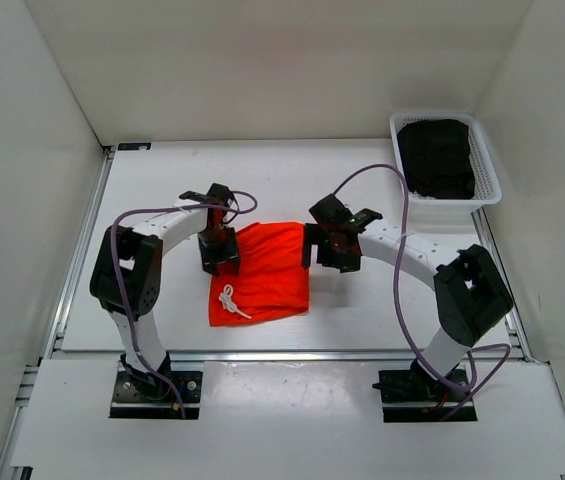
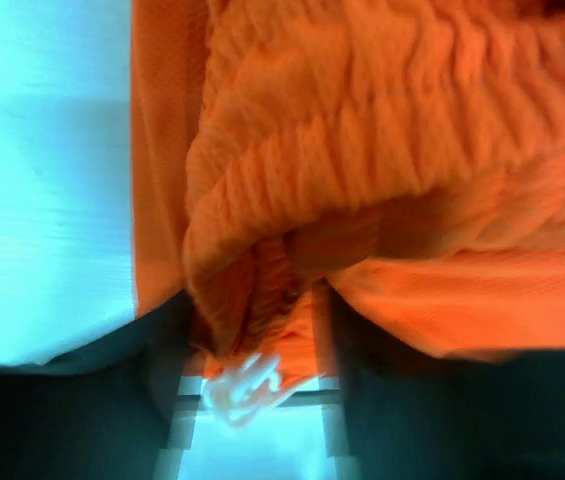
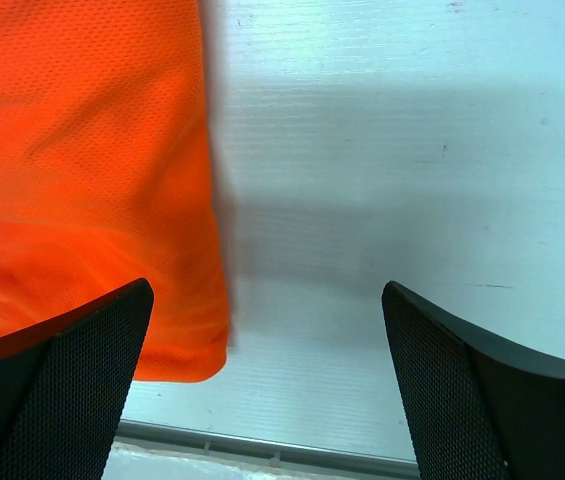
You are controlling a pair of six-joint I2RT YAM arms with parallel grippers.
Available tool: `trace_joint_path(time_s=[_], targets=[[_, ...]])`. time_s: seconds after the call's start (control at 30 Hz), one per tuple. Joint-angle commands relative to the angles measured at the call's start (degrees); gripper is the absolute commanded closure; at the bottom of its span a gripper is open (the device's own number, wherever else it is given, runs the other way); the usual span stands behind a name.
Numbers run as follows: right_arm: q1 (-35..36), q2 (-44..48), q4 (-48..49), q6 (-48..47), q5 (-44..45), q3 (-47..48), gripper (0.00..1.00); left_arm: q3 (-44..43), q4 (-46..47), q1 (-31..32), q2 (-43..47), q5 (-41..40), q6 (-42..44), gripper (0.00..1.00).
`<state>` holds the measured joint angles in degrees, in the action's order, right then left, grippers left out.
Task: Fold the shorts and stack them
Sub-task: Fold the shorts
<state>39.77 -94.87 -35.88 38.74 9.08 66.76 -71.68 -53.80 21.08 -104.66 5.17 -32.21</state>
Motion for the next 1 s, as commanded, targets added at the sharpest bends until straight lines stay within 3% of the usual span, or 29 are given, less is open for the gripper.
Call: trace_joint_path(time_s=[0.0,0.03,0.07,0.13,0.2,0.23,0.27,0.3,0.33,0.37,0.4,0.63,0.73,0.83,0.9,0.97], targets=[[0.1,2.6,-1.6,-1.5,2.0,2.8,0.0,-0.3,-0.4,-0.4,5.0,-2.9,-1.2,0.25],[0.1,2.6,-1.7,-1.5,2.0,3.6,0.02,-1.7,-1.2,-0.4,6.0,-2.9,-1.7,0.04],[0.1,2.6,-1.7,-2.5,1.3,4.6,0.04,-2.7,-2.2,-0.4,7.0,-3.8,-1.7,0.02],[0.1,0.8,-2.4,-3.2,1.3,8.1,0.15,-4.8,-4.5,-0.4,9.8,-5.5,-2.4,0.02],[0.1,-1.9,-2.4,-4.1,0.6,10.7,0.3,-8.1,-5.0,-0.4,10.4,-5.5,-2.4,0.09],[0.1,-3.1,-2.4,-4.1,-0.5,13.9,0.54,-9.0,-5.0,-0.4,10.4,-5.5,-2.4,0.17],[-0.4,-4.6,-2.4,-4.1,-0.6,15.6,0.64,-10.6,-4.3,-0.4,9.9,-5.5,-2.4,0.31],[-0.4,-8.0,-2.4,-4.1,-1.4,17.2,0.73,-11.4,-4.3,-0.4,9.0,-5.5,-2.4,0.63],[-1.0,-10.0,-2.4,-4.1,-1.4,19.0,0.83,-12.2,-3.3,-0.4,6.1,-5.5,-2.4,0.76],[-1.0,-11.8,-2.4,-4.1,-2.6,20.6,0.86,-13.6,-2.6,-0.4,4.2,-5.5,-2.4,0.84],[-1.6,-15.5,-1.7,-4.1,-3.2,23.1,0.86,-14.6,-1.9,-0.4,2.2,-5.5,-1.8,0.9],[-4.0,-27.4,1.3,-4.1,-6.2,28.1,0.86,-22.2,-1.4,-1.0,-11.6,-4.9,0.0,0.9],[-4.0,-27.9,1.3,-4.1,-6.9,28.1,0.83,-23.9,-1.4,-1.0,-13.5,-4.3,0.7,0.9],[-4.0,-21.8,3.0,-4.8,-6.2,25.7,0.72,-26.9,-3.1,-1.0,-13.5,-4.3,1.3,0.9],[-4.0,-14.7,3.5,-5.3,-4.6,23.1,0.41,-29.1,-5.9,-1.0,-10.9,-5.4,2.0,0.87],[-4.0,-7.4,3.5,-6.7,-2.3,21.8,0.07,-32.1,-7.5,-1.0,-8.6,-6.7,4.0,0.72]])
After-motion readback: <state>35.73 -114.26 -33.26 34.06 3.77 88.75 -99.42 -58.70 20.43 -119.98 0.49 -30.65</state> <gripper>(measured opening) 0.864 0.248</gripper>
